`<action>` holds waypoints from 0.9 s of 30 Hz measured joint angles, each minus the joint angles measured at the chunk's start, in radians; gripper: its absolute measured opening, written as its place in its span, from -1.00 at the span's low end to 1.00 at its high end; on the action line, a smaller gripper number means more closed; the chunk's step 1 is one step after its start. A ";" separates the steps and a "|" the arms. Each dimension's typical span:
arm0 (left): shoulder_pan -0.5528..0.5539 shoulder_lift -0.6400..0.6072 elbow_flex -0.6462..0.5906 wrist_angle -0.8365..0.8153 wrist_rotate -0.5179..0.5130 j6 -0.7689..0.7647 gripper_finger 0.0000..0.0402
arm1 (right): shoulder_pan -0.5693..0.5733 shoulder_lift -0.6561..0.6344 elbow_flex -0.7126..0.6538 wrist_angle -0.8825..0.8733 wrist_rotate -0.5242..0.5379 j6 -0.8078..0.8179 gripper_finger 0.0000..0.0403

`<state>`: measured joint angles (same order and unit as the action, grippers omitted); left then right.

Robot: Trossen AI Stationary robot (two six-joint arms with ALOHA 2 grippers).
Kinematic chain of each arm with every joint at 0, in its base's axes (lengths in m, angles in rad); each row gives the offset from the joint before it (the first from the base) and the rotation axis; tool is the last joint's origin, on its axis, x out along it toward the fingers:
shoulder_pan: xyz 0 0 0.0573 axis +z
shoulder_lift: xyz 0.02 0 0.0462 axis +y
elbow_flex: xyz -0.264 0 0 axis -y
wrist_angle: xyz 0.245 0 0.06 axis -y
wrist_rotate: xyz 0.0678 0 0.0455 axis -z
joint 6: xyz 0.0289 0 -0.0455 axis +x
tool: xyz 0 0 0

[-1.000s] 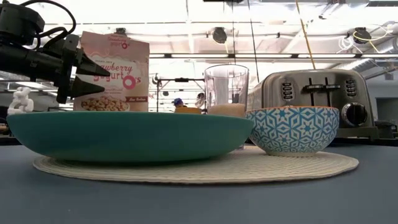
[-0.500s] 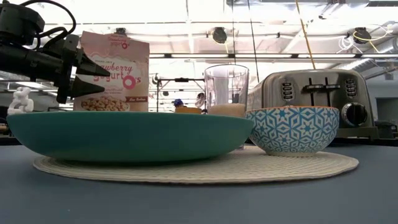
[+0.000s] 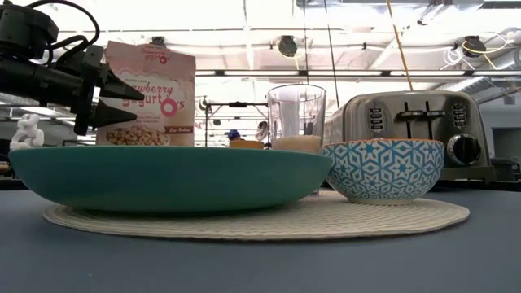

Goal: Arrange a breakfast setting
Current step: Put the red apple on the green plate

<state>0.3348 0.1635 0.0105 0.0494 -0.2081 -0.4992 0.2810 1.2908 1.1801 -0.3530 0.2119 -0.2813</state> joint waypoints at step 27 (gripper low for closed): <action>0.000 0.000 0.000 -0.001 0.000 -0.003 0.43 | 0.000 -0.175 -0.093 -0.102 0.002 0.030 0.32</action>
<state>0.3351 0.1638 0.0109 0.0486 -0.2085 -0.5022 0.2806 1.1162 1.0870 -0.4547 0.2138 -0.2509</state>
